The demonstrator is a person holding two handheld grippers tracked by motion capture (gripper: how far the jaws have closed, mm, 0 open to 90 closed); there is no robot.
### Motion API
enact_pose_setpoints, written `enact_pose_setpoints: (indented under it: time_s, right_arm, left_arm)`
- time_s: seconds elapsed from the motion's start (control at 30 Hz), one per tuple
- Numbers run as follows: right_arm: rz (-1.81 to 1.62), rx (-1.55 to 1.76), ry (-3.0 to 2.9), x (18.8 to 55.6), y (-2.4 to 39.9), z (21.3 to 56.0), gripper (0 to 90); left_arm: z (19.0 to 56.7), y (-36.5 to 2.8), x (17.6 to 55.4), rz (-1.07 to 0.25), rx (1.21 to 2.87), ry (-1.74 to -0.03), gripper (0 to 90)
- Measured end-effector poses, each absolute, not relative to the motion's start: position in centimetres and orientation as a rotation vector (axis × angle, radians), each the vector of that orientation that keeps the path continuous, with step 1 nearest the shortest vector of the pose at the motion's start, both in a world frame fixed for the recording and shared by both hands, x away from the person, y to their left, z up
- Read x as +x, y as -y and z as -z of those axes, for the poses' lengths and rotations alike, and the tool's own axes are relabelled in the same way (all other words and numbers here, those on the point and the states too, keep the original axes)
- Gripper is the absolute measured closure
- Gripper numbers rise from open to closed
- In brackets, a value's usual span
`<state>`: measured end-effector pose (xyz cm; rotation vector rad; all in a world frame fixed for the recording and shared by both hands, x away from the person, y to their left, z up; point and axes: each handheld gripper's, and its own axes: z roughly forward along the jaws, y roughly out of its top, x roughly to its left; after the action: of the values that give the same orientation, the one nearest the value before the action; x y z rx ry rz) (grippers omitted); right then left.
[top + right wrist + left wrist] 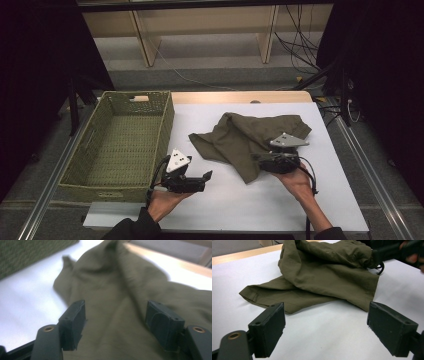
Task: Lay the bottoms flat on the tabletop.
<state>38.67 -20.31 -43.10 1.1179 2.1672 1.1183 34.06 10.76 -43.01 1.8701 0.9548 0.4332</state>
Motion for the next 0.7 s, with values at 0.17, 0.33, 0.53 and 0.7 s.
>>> enact_pose_setpoints:
  time_s: [0.17,0.33,0.53,0.7]
  right_arm:
    - [-1.047,1.085,-2.261,39.4,18.5,45.0,28.7]
    - [-0.964,1.096,-2.353,40.0,17.4,46.9,24.1]
    - [-0.933,1.11,-2.408,40.2,16.9,47.5,21.2]
    - [-0.823,1.132,-2.441,40.7,16.9,48.5,29.4]
  left_arm:
    - [43.1,-10.8,34.1,-0.434,1.869,-0.96,14.7]
    - [43.1,-10.8,34.1,-0.435,1.869,-0.959,14.7]
    - [43.1,-10.9,34.1,-0.435,1.872,-0.959,14.7]
    - [43.2,-10.8,34.1,-0.433,1.874,-0.96,14.7]
